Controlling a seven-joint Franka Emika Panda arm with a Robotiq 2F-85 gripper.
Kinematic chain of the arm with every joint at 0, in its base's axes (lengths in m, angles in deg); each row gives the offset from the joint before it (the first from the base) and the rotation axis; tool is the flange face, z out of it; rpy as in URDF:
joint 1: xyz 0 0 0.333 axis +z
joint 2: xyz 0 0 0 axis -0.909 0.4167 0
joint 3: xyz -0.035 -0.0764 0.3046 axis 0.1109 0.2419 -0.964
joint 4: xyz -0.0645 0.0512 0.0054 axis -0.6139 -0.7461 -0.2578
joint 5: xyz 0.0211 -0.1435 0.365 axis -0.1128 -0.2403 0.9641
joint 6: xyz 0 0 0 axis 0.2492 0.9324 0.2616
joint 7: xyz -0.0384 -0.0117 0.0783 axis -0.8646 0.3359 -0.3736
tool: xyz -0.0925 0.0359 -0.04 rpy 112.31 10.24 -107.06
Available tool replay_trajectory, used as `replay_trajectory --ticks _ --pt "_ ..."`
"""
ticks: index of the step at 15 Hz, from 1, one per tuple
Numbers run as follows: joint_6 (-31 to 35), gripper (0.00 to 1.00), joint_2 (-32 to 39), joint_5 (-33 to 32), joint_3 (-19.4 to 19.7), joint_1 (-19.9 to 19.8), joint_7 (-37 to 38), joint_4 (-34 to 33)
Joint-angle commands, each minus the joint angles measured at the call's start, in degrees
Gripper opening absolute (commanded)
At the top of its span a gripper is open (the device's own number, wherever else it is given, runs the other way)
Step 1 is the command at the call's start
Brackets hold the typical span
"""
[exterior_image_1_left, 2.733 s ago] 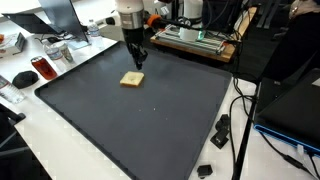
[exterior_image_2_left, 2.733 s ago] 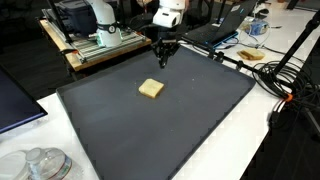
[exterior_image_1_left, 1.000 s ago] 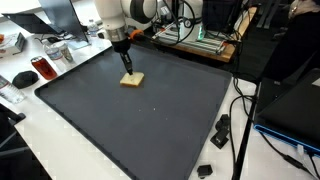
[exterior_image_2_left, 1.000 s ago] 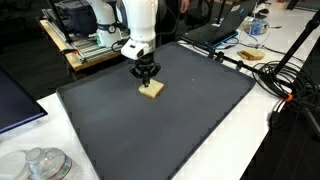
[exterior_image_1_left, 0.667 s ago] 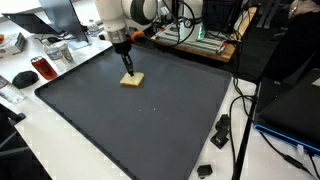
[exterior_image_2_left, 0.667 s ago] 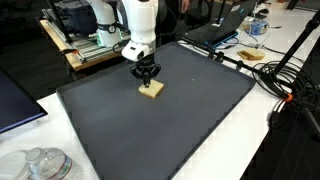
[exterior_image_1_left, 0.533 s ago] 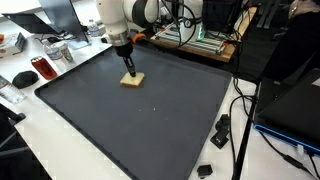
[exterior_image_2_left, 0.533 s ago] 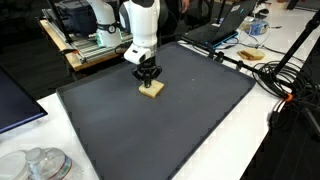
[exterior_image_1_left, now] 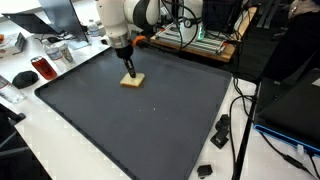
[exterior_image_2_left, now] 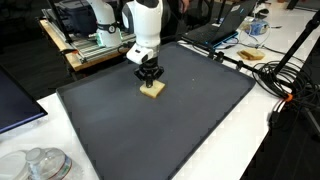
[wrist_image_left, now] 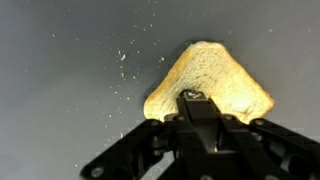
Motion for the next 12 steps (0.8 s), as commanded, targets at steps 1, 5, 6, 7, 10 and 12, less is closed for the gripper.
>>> replay_trajectory --ticks 1,5,6,7,10,12 --pt "1.66 0.05 6.54 0.13 0.25 1.77 2.52 -2.43" --pt "1.62 0.05 6.64 0.51 0.15 1.78 2.65 -2.49" --pt "1.65 0.05 6.51 0.73 0.0 1.66 2.49 -2.46" --pt "1.58 0.05 6.33 0.98 -0.21 1.5 2.18 -2.44" --pt "1.65 0.05 6.11 1.09 -0.42 1.51 1.98 -2.35" --pt "1.57 0.05 5.87 2.45 -1.43 0.6 0.53 -2.26"
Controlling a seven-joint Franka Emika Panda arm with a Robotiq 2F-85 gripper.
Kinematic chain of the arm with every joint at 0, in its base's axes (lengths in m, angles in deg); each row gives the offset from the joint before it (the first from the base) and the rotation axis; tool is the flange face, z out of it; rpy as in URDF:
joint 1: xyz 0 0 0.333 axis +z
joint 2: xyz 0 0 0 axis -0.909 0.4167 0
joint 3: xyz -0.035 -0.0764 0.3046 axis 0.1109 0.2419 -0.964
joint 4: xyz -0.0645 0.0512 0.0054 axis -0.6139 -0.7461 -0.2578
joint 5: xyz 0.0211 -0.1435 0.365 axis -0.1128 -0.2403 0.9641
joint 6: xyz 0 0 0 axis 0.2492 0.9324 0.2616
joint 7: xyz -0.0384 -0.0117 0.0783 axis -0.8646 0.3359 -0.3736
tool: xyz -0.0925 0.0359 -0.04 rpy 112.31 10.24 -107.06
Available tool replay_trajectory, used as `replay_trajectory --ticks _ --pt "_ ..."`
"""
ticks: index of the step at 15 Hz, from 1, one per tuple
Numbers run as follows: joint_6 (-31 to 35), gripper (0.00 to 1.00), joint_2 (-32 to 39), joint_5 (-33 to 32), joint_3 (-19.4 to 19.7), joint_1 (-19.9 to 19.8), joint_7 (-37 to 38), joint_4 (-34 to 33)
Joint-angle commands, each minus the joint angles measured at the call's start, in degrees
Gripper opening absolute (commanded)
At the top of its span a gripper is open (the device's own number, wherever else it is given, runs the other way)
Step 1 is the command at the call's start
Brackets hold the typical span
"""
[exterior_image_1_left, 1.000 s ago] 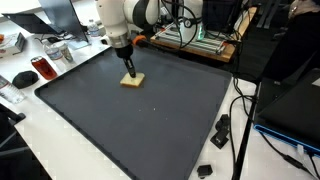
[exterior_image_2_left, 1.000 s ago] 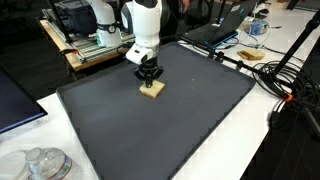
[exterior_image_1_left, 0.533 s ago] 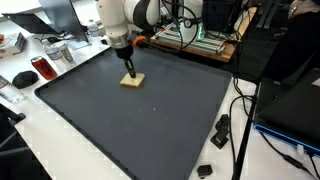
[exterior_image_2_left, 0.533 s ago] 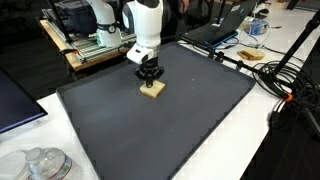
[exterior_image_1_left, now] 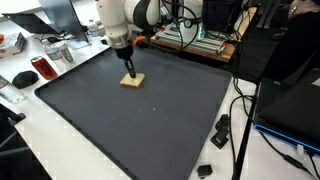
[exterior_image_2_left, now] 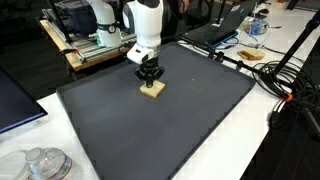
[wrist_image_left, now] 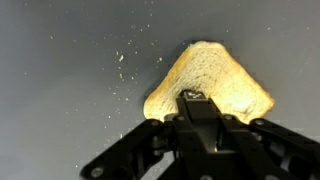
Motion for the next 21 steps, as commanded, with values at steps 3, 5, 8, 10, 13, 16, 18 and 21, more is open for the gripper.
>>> replay_trajectory --ticks 3,5,8,10,13,16,18,21 --pt "1.86 0.05 5.3 2.91 -2.37 -0.27 -1.18 -1.97" --pt "1.9 0.05 5.2 2.88 -2.55 -0.19 -1.32 -1.96" --pt "1.92 0.05 5.16 2.82 -2.85 -0.03 -1.4 -2.02" --pt "1.93 0.05 5.09 2.74 -3.0 0.07 -1.48 -2.04" --pt "1.99 0.05 4.87 2.58 -3.29 0.31 -1.66 -1.99" --pt "2.05 0.05 4.83 2.26 -3.39 0.67 -1.58 -1.99" --pt "1.89 0.05 4.63 2.11 -3.24 0.64 -1.52 -1.96" --pt "0.94 0.05 3.67 1.63 -2.48 0.54 -1.1 -1.69"
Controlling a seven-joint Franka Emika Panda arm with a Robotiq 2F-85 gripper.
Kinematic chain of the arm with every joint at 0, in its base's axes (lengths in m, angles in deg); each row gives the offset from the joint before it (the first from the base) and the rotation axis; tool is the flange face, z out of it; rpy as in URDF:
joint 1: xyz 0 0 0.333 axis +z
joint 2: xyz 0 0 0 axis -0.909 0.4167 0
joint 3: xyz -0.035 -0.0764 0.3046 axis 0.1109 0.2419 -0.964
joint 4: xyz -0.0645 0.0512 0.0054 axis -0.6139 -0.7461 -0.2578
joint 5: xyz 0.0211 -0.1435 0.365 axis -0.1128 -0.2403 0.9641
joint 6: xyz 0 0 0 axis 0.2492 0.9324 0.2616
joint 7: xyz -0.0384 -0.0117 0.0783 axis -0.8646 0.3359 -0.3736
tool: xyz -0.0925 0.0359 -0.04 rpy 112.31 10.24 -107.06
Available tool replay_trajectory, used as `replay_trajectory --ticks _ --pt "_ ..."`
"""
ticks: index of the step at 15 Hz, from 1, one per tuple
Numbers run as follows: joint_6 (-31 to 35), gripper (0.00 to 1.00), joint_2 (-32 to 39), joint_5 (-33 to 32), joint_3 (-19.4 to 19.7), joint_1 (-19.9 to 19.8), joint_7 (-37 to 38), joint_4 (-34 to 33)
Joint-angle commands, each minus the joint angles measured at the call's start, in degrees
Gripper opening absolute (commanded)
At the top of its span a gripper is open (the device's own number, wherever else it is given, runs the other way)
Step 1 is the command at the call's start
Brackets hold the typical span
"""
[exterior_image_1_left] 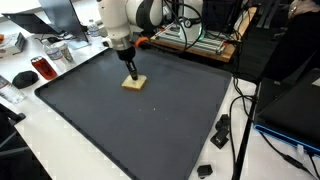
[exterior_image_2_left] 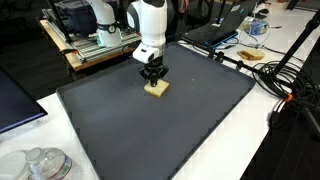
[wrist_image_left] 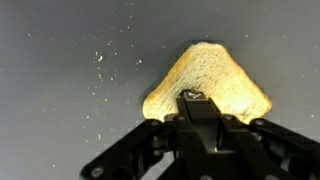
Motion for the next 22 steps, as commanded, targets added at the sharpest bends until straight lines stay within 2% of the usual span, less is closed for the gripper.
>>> replay_trajectory --ticks 1,22 --pt "0.57 0.05 2.6 1.37 -0.45 0.37 -0.42 -0.56" --pt "0.67 0.05 -7.58 -0.45 2.56 0.51 0.78 5.74"
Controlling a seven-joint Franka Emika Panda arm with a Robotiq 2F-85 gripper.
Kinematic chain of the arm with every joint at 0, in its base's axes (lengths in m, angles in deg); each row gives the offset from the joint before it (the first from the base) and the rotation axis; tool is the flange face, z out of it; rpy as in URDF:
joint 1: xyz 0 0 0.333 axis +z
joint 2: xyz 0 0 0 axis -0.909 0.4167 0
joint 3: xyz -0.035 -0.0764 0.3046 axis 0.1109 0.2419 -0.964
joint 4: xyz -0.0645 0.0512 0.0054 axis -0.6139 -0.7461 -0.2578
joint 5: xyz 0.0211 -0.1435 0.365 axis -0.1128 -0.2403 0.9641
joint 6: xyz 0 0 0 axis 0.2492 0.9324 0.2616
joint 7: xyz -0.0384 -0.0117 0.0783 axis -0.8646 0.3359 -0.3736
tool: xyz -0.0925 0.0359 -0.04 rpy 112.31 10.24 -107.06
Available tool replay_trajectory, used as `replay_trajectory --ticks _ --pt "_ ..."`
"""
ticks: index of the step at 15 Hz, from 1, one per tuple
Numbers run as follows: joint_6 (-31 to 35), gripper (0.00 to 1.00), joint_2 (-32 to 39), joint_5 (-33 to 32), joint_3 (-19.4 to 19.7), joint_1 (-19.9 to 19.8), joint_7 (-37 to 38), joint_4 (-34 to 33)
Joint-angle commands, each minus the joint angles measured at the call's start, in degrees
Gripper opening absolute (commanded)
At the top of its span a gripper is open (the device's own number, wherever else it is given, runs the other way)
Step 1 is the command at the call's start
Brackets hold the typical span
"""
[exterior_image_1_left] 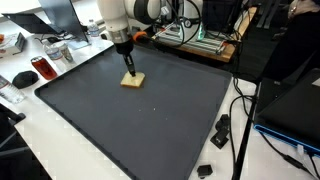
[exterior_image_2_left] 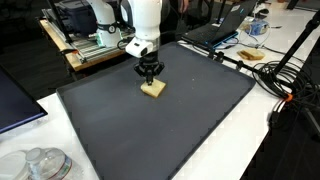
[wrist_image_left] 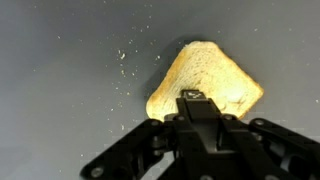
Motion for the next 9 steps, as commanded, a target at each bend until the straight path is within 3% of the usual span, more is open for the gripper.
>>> replay_trajectory --ticks 1,9 --pt "0.63 0.05 -3.98 -0.5 0.5 0.35 0.31 3.01" --pt "0.46 0.05 -6.66 -0.92 0.45 0.29 0.91 4.56"
